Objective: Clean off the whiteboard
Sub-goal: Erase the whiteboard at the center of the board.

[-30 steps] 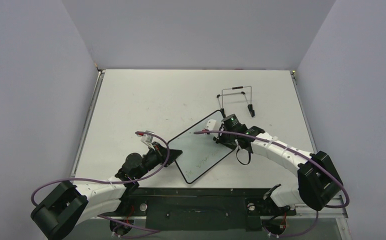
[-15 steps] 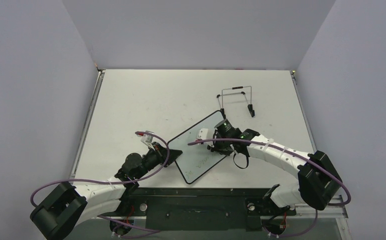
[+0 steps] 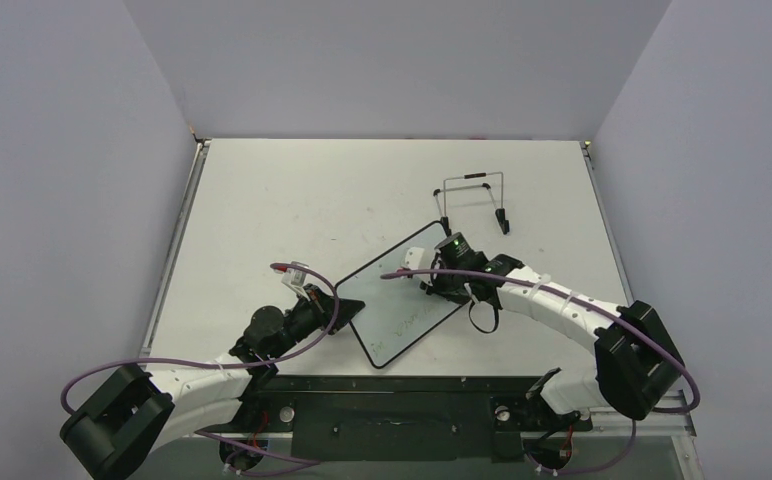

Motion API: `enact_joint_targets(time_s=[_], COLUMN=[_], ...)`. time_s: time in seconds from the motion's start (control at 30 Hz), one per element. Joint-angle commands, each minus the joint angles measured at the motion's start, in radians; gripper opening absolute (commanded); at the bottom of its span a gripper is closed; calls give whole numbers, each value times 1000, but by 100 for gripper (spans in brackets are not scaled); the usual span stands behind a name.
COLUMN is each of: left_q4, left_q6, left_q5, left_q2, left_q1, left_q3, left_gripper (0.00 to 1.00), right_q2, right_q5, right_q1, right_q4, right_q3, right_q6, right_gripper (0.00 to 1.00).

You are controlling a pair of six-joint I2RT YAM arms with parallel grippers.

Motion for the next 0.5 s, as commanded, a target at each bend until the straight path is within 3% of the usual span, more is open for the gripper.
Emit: enact_joint_targets(time_s=[0.0, 0.3, 0.47], left_q4=[147, 138, 146], left_q6=[-14, -10, -10], left_q5=[32, 34, 38], left_q2=[-23, -24, -15], left_q1=[-8, -8, -8], left_q3=[30, 37, 38], left_gripper=[0, 0, 0], right_q2=[8, 4, -17], right_q5=[-130, 23, -14], right_q1=[78, -1, -35], right_q4=[-30, 34, 23], right_q3=[36, 37, 33], right_q6=[-43, 12, 14], right_gripper=[0, 0, 0])
